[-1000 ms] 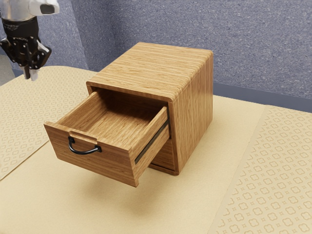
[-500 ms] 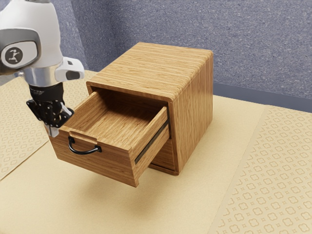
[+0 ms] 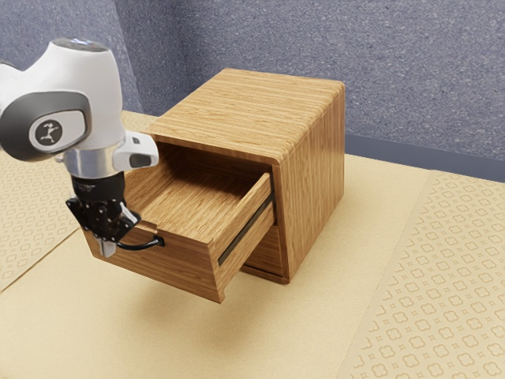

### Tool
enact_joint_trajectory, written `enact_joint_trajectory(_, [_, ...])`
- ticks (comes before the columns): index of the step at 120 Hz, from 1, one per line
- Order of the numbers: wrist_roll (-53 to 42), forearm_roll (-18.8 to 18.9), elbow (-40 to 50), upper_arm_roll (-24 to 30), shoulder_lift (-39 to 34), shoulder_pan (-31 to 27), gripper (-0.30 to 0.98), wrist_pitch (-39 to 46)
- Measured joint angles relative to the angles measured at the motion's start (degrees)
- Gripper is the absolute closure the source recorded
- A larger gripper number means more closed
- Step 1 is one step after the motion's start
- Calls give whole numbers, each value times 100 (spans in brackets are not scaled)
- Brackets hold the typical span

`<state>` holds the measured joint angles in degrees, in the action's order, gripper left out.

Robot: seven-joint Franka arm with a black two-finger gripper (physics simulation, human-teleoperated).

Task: Push the drawer handle with one arm to close the drawer

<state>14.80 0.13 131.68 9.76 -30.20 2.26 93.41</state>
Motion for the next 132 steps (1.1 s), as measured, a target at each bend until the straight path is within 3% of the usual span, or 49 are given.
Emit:
enact_joint_trajectory(80, [63,355,45,8,481,-43,79,1320])
enact_joint_trajectory(132, [66,600,-353,17,867,2,79,1599])
